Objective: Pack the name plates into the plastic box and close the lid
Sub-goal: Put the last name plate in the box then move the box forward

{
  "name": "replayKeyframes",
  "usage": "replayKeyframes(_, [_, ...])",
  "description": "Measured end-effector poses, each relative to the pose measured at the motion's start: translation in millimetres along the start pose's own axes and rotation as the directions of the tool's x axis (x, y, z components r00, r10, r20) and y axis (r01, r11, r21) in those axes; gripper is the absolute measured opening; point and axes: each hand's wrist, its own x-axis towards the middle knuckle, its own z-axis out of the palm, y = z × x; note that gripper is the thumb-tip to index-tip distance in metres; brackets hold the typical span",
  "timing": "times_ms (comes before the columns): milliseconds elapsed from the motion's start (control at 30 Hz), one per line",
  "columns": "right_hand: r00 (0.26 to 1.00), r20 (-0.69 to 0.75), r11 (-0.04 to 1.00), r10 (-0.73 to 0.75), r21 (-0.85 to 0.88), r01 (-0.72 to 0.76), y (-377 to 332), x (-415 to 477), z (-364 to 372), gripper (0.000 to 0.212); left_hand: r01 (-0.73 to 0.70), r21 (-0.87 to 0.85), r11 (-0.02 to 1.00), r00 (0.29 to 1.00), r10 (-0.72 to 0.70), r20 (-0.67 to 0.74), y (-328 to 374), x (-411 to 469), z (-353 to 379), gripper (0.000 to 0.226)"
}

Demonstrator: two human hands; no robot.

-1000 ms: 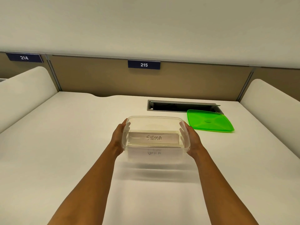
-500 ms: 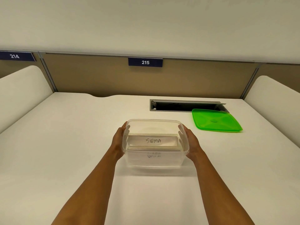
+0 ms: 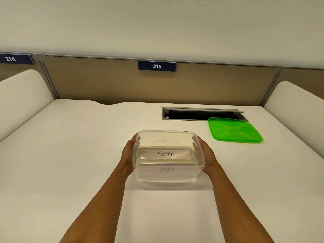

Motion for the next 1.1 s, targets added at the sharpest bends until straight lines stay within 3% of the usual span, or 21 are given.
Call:
replayKeyframes(200, [1.0, -0.013, 0.997, -0.015, -0.077, 0.014, -1, -3, 1, 0.027, -0.007, 0.024, 1.0, 1.0, 0.007, -0.022, 2, -5, 3, 0.047])
replayKeyframes(300, [0.998, -0.054, 0.988, -0.025, -0.151, 0.017, 1, 2, -2, 0.041, -0.014, 0.059, 0.998, 0.999, 0.016, -0.03, 1, -5, 2, 0.048])
replayKeyframes(467, [0.998, -0.053, 0.982, -0.017, -0.188, 0.007, -1, 1, -3, 0.042, -0.066, 0.123, 0.99, 0.987, 0.083, -0.136, 3, -9, 3, 0.031])
replayKeyframes(700, [0.992, -0.124, 0.972, -0.032, -0.236, 0.001, -5, 2, -1, 0.041, -0.051, 0.174, 0.983, 0.987, 0.076, -0.14, 6, -10, 3, 0.038])
replayKeyframes(833, [0.99, -0.13, 0.97, -0.053, -0.244, 0.02, -6, 11, -5, 0.043, -0.046, 0.27, 0.962, 0.985, 0.088, -0.145, 7, -10, 5, 0.018])
replayKeyframes(1000, [0.983, -0.161, 0.987, -0.092, -0.142, 0.069, -10, 8, -7, 0.039, -0.038, 0.394, 0.918, 0.964, 0.138, -0.228, 14, -9, 12, 0.031])
replayKeyframes(1100, [0.974, -0.185, 0.986, -0.13, -0.125, 0.108, -12, 16, -19, 0.04, -0.047, 0.492, 0.869, 0.904, 0.246, -0.349, 22, -12, 27, 0.043])
